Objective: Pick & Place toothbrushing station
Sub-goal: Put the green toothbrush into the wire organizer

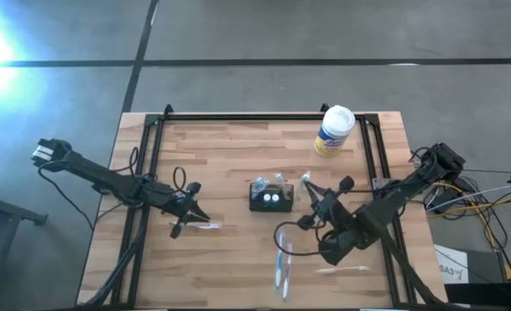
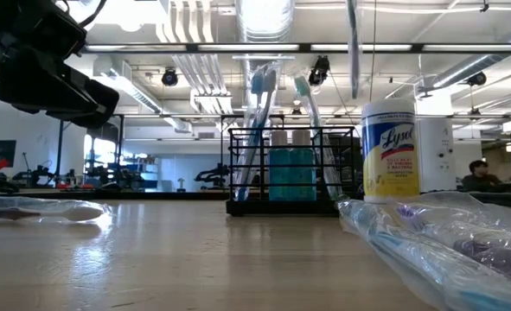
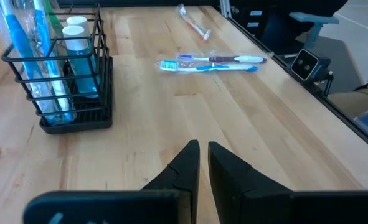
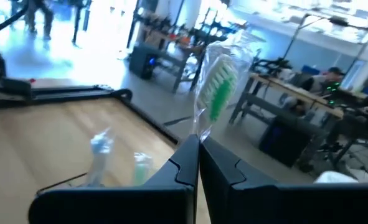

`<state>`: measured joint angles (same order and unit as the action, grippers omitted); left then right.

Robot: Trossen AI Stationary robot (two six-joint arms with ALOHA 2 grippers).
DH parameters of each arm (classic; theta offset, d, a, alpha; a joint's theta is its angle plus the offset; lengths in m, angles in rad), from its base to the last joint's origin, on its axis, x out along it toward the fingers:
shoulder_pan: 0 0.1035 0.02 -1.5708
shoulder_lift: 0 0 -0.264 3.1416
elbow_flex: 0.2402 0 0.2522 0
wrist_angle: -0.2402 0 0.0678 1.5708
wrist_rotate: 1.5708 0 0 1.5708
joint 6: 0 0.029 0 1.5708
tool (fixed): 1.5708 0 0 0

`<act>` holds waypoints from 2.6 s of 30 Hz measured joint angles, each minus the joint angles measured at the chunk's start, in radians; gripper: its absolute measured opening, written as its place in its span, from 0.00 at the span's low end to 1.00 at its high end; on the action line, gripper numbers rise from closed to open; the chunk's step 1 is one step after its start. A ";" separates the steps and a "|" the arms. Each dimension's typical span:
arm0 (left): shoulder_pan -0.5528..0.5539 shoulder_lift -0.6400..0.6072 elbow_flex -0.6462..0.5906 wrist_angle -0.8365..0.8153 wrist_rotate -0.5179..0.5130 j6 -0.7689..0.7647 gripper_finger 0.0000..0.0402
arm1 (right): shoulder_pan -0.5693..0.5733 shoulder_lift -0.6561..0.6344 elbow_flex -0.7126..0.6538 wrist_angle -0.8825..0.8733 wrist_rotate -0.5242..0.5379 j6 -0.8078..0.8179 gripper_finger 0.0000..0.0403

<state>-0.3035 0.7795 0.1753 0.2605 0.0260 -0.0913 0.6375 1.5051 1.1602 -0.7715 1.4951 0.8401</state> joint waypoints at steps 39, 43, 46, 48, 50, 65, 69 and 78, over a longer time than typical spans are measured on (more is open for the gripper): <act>0.000 0.000 0.000 0.035 -0.041 0.030 0.09 | -0.187 -0.089 0.103 0.713 -1.067 -1.140 0.02; 0.000 0.000 0.000 0.030 -0.041 0.030 0.09 | -0.238 -0.164 -0.047 0.814 -1.104 -1.120 0.02; 0.000 0.000 0.000 0.027 -0.041 0.030 0.09 | -0.250 -0.254 -0.192 0.927 -1.093 -1.131 0.02; 0.000 0.000 0.000 0.025 -0.040 0.031 0.09 | -0.259 -0.315 -0.296 1.042 -1.077 -1.132 0.02; 0.000 0.000 0.000 0.024 -0.040 0.034 0.09 | -0.271 -0.367 -0.391 1.133 -1.077 -1.133 0.02; 0.000 0.000 0.000 0.018 -0.041 0.033 0.09 | -0.395 -0.401 -0.723 1.499 -1.050 -1.104 0.02; 0.000 0.000 0.000 0.015 -0.041 0.032 0.09 | -0.405 -0.364 -0.725 1.497 -1.048 -1.102 0.02; 0.000 0.000 0.000 0.013 -0.041 0.022 0.09 | -0.416 -0.243 -0.745 1.597 -1.022 -1.101 0.02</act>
<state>-0.3038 0.7795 0.1753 0.2733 -0.0151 -0.0694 0.2211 1.2618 0.4150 0.8257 0.4730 -0.2610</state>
